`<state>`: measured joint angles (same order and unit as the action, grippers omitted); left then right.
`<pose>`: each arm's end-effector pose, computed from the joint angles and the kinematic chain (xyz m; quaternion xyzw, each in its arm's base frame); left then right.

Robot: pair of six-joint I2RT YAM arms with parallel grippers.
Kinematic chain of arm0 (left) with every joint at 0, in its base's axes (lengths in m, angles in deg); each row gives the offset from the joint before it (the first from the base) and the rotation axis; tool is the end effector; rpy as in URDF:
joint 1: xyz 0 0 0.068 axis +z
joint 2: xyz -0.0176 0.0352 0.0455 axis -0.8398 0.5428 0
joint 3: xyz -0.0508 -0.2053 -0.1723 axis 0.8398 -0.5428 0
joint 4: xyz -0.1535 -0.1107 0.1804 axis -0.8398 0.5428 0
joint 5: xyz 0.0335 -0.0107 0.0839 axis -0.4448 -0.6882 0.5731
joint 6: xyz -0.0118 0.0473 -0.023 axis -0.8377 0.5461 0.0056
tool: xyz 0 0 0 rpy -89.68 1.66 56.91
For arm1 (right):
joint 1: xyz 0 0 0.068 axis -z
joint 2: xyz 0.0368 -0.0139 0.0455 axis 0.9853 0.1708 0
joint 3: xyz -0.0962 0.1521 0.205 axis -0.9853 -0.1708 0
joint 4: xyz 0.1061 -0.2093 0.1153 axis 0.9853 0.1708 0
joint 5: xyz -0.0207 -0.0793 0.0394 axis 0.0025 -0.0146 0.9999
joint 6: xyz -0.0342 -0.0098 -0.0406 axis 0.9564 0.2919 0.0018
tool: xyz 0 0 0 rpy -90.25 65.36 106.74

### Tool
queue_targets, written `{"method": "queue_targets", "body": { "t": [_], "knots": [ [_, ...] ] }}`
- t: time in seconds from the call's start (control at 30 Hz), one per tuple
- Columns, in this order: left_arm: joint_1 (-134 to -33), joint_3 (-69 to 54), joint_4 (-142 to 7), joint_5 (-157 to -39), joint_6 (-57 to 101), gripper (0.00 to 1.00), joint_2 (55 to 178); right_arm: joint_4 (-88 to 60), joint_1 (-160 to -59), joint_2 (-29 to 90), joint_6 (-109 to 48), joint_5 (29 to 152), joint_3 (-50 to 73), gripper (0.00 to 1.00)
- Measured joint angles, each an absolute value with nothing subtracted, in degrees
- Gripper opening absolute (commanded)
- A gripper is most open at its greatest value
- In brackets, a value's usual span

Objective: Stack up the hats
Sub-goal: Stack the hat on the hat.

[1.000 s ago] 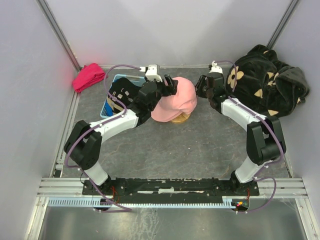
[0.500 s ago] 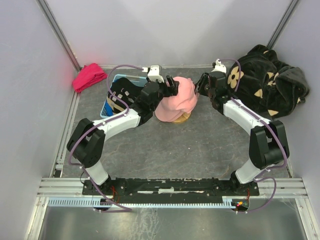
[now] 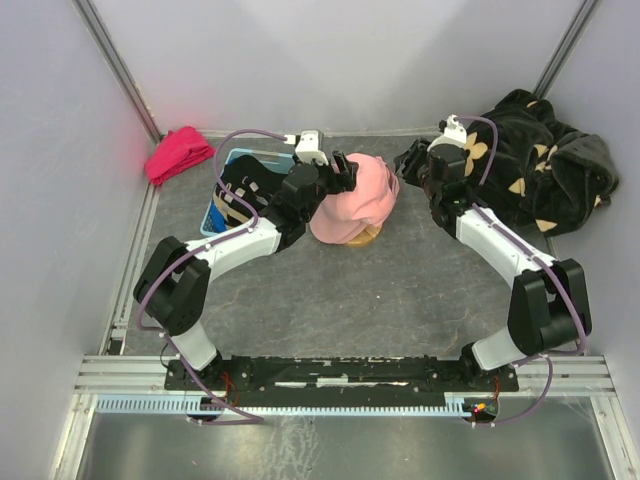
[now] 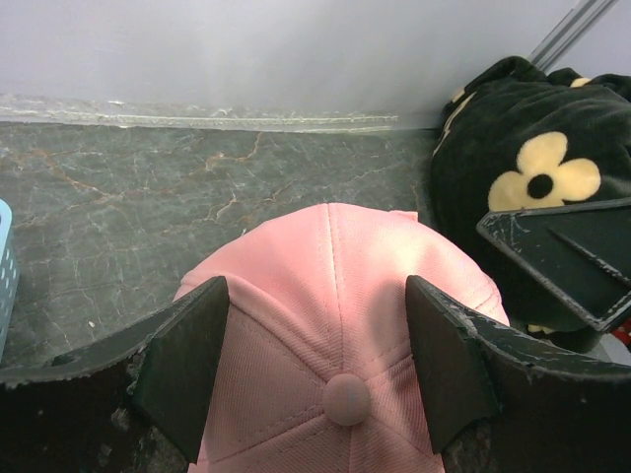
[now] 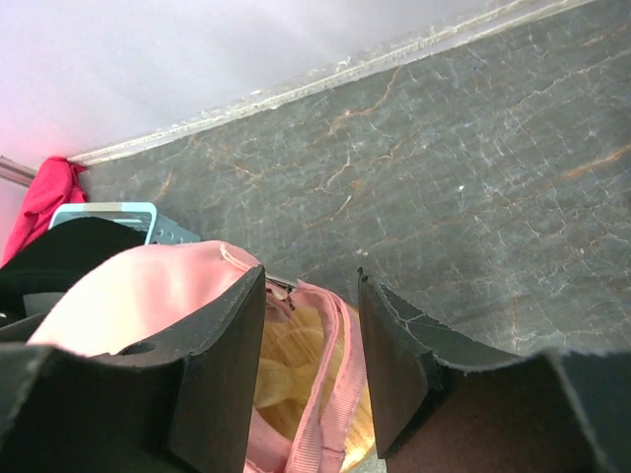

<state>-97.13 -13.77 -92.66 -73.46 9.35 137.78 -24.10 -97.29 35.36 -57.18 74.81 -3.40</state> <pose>0.3137 -0.2504 0.2936 0.0060 0.7296 -0.2711 0.6279 0.3412 0.0998 0.2971 0.1544 0.7801 0.2070 0.5699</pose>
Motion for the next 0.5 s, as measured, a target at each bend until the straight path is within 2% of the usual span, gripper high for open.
{"method": "queue_targets", "body": {
  "t": [0.5],
  "knots": [
    [-97.4,-13.77,-92.55,-72.68,9.37,0.8,137.54,-25.24,-97.25,32.12,-57.38,74.81,-4.12,0.51]
  ]
}}
